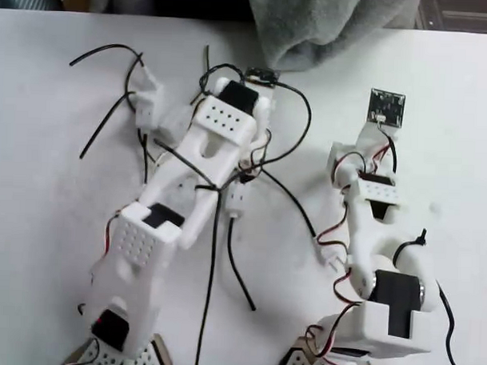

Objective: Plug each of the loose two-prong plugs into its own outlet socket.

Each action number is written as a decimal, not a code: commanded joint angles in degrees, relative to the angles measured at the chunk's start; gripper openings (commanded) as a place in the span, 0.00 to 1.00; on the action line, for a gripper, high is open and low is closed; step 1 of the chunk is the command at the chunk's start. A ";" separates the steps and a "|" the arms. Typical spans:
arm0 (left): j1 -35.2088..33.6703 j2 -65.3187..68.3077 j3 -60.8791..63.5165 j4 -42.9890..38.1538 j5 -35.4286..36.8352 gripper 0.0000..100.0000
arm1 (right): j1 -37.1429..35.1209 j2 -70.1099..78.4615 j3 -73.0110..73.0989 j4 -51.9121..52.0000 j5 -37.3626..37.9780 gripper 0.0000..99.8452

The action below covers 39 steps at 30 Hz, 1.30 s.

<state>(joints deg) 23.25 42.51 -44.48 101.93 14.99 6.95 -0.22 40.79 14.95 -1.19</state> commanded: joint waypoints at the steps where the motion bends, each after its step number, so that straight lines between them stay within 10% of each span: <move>1: 2.86 -1.10 -2.64 0.35 0.44 0.02 | 0.48 -0.40 -2.64 -0.13 -0.62 0.02; 39: 1.10 -0.48 2.29 -2.90 2.02 0.03 | -0.04 -0.31 -2.64 0.04 -0.18 0.02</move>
<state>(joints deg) 24.31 42.59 -42.29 99.65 16.75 6.86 -0.22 40.79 14.95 -1.19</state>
